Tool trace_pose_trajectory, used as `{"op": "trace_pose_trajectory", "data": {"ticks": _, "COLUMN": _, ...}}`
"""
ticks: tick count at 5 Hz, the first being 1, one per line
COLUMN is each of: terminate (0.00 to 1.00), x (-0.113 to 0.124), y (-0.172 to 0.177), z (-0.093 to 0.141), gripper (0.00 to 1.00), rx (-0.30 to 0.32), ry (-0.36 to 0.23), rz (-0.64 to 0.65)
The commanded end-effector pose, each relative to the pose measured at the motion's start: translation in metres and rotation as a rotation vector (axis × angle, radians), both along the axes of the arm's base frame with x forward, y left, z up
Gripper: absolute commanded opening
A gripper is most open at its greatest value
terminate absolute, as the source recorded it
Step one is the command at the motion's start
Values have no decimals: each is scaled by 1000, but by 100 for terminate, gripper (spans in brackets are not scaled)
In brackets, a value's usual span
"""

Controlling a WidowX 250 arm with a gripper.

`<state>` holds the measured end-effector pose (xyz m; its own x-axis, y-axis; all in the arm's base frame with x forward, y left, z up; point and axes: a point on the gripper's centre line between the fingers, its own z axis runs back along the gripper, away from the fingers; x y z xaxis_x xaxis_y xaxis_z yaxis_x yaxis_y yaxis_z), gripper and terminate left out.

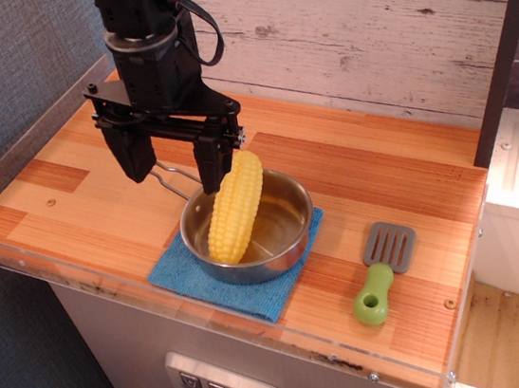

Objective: Put the green spatula in the upper left corner of the table

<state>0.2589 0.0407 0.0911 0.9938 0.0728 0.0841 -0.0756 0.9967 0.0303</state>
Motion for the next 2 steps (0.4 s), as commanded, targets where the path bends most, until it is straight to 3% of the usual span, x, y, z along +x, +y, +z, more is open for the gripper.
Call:
{"op": "trace_pose_trajectory", "data": {"ticks": 1, "terminate": 0, "x": 0, "y": 0, "z": 0, "gripper": 100, "rx": 0, "ry": 0, "rz": 0}}
{"op": "trace_pose_trajectory", "data": {"ticks": 2, "terminate": 0, "x": -8, "y": -42, "z": 19, "gripper": 100, "rx": 25, "ry": -53, "rz": -91}}
